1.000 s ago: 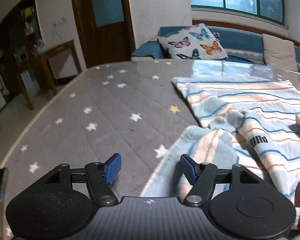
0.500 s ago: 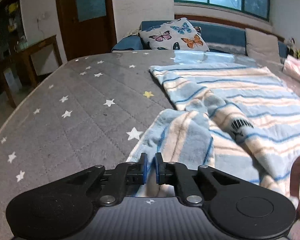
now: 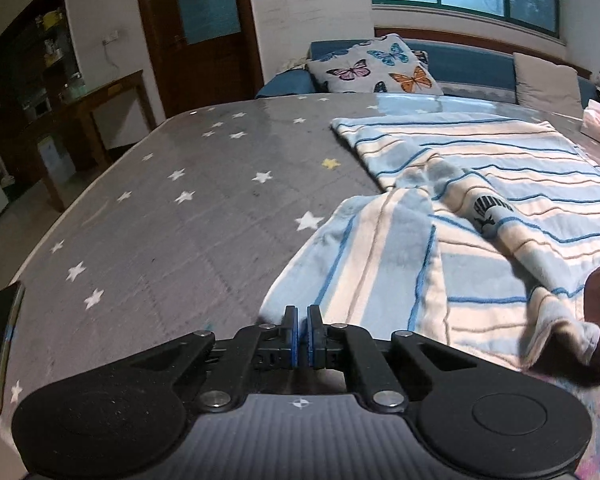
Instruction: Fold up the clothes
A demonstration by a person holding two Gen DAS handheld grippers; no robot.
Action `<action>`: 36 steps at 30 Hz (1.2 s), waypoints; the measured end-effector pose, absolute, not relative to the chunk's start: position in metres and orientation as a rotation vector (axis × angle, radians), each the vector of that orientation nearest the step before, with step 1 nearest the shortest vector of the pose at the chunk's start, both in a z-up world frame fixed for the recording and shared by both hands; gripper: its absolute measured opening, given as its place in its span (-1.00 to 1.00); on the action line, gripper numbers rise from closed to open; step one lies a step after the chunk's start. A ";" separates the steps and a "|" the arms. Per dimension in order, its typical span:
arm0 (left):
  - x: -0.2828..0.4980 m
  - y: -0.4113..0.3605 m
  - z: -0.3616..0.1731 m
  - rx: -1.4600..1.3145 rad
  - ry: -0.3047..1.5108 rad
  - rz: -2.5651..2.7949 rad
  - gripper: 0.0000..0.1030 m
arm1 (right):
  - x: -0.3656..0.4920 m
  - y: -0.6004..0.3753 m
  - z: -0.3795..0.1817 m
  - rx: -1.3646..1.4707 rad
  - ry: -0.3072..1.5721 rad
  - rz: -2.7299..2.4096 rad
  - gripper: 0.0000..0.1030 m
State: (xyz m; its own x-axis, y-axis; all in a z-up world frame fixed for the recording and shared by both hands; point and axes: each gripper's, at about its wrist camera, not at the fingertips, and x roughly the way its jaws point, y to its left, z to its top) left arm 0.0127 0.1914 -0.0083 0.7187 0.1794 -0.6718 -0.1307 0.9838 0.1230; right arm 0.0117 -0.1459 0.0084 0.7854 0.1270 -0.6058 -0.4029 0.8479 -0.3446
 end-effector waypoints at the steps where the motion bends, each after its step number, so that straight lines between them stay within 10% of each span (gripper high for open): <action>1: 0.012 0.192 -0.007 0.065 0.752 0.175 -0.91 | 0.011 -0.141 0.007 -0.517 0.589 0.308 -0.21; 4: 0.014 0.192 -0.002 0.050 0.750 0.173 -0.83 | 0.014 -0.134 0.006 -0.545 0.575 0.345 -0.85; 8: 0.020 0.186 0.007 0.041 0.725 0.158 -0.65 | 0.020 -0.149 0.021 -0.405 0.562 0.297 -0.91; 10: 0.028 0.180 0.010 0.056 0.710 0.151 -0.15 | 0.022 -0.167 0.031 -0.304 0.558 0.247 -0.93; 23: 0.072 0.173 -0.010 0.036 0.759 0.083 -0.02 | 0.019 -0.263 0.024 0.006 0.633 -0.069 -0.80; 26: 0.069 0.176 -0.011 0.022 0.753 0.068 -0.24 | 0.019 -0.257 0.027 -0.032 0.601 -0.055 -0.51; 28: 0.066 0.177 -0.012 0.019 0.747 0.053 -0.75 | 0.022 -0.253 0.029 -0.038 0.588 -0.039 -0.33; 36: 0.043 0.183 -0.005 0.050 0.696 0.167 -1.00 | 0.048 -0.228 0.011 -0.120 0.644 0.040 -0.12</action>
State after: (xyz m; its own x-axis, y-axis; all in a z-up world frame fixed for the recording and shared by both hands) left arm 0.0431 0.1835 -0.0049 0.7549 0.1699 -0.6335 -0.1363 0.9854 0.1018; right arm 0.0477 -0.2279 0.0109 0.7991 -0.0002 -0.6012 -0.0746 0.9922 -0.0995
